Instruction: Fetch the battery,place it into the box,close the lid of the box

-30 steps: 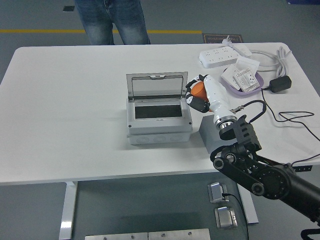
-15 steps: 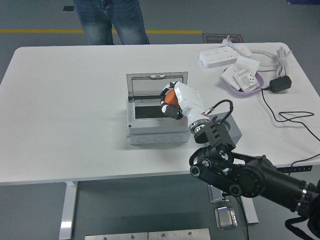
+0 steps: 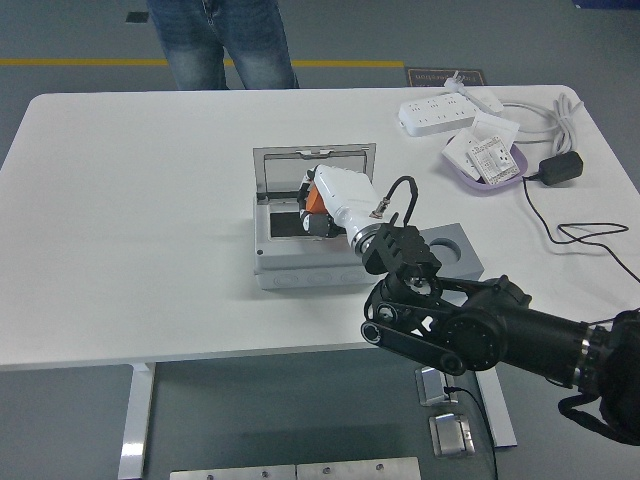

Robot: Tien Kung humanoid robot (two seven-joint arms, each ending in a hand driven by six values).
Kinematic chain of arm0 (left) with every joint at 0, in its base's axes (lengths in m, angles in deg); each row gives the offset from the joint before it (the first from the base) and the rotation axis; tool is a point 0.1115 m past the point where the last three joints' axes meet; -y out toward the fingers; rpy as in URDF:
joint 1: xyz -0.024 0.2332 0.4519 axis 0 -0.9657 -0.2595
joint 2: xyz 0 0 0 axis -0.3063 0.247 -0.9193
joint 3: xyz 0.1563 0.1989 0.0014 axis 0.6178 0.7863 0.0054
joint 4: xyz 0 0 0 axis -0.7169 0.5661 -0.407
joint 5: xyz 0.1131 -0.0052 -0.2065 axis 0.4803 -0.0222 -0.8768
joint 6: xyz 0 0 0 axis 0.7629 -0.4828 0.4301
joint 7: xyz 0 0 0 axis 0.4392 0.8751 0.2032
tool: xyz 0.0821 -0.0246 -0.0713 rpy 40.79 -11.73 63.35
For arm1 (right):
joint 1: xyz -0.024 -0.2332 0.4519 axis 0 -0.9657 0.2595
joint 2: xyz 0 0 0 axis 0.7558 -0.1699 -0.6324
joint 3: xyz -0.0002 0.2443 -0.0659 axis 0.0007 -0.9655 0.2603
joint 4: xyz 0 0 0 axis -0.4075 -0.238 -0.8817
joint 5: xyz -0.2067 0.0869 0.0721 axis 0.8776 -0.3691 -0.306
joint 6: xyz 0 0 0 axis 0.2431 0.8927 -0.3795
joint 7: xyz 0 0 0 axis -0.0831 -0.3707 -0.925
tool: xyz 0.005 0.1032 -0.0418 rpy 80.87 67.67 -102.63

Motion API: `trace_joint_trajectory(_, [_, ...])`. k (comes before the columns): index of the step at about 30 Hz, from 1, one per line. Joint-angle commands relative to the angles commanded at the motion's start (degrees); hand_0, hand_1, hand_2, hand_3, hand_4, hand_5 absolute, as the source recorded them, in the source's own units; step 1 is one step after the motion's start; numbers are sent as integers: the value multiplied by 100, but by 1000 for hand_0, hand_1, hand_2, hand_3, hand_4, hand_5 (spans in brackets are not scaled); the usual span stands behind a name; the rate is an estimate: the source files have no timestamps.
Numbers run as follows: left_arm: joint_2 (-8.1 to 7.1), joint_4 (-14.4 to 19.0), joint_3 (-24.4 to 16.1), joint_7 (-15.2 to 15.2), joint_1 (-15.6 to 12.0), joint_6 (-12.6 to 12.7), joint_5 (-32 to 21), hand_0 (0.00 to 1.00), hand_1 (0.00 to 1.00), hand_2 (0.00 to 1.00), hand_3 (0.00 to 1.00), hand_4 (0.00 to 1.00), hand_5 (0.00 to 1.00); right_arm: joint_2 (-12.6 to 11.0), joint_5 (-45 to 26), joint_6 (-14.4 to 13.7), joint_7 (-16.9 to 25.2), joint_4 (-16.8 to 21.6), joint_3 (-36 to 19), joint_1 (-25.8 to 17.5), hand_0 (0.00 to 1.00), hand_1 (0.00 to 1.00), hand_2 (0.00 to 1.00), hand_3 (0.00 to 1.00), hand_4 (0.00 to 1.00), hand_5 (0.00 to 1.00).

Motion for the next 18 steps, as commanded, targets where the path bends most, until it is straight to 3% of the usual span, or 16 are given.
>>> trace_joint_trajectory(10, [-4, 0, -108, 66, -14, -44, 125, 638, 705, 628, 596, 591, 428, 139, -75, 826, -458, -54, 457, 513, 119, 228, 255, 271, 2, 2])
trace_joint_trajectory(18, [-1, 0, -129, 73, -11, -44, 169, 638, 705, 627, 596, 590, 428, 162, -122, 962, -507, -73, 432, 639, 122, 229, 255, 273, 2, 2])
